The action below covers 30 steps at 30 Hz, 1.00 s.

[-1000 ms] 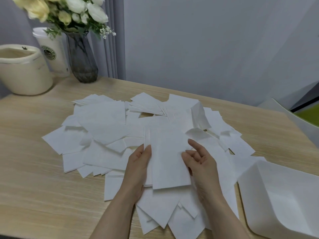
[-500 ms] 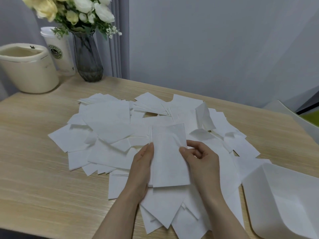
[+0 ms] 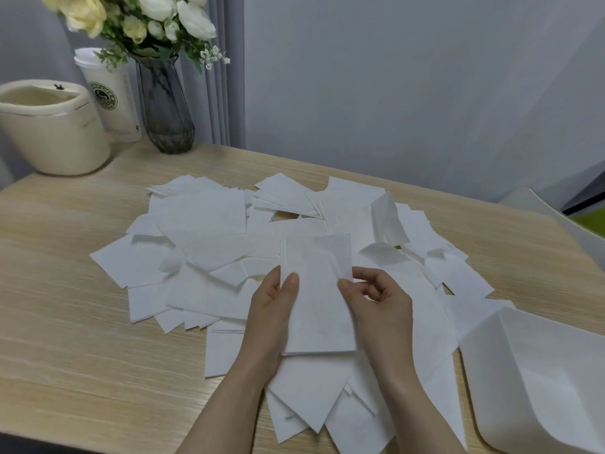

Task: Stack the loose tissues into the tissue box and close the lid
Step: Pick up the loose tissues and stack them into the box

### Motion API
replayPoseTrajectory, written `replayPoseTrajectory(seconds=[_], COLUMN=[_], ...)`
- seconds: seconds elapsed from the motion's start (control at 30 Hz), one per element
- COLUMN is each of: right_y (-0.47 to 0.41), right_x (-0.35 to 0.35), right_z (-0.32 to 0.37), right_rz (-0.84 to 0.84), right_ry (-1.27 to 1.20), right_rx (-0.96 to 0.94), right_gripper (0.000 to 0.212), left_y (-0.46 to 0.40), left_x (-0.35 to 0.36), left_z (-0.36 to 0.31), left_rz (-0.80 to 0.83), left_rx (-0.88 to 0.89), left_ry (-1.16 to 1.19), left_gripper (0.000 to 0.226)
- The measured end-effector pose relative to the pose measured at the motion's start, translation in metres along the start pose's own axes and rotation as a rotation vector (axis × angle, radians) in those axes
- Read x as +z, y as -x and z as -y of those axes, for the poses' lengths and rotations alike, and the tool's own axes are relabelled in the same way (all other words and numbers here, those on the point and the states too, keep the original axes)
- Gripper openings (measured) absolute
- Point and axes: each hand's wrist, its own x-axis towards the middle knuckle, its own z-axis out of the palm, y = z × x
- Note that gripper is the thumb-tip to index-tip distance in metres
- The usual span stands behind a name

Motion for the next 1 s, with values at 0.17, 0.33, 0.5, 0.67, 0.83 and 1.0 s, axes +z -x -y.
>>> replayPoseTrajectory(seconds=[0.17, 0.33, 0.5, 0.67, 0.83, 1.0], right_y=[0.000, 0.000, 0.000, 0.000, 0.005, 0.006], right_x=[0.002, 0.003, 0.001, -0.001, 0.003, 0.002], right_z=[0.001, 0.001, 0.000, -0.005, -0.009, -0.009], right_rz=[-0.004, -0.002, -0.028, 0.044, 0.166, 0.254], right_ry=[-0.021, -0.019, 0.031, 0.177, 0.182, 0.239], right_rx=[-0.005, -0.018, -0.068, -0.116, -0.089, -0.091], right_gripper=[0.011, 0.012, 0.018, 0.039, 0.046, 0.052], left_y=[0.000, 0.001, 0.000, 0.001, 0.007, 0.006], left_x=[0.001, 0.001, 0.000, 0.001, 0.002, 0.003], left_z=[0.001, 0.002, 0.004, 0.002, 0.001, 0.000], left_rz=[-0.004, 0.022, 0.049, 0.089, 0.171, 0.190], left_rx=[0.020, 0.032, 0.058, 0.054, 0.037, 0.050], left_ry=[-0.001, -0.015, -0.029, 0.018, 0.011, -0.055], left_gripper=[0.024, 0.024, 0.026, 0.028, 0.036, 0.035])
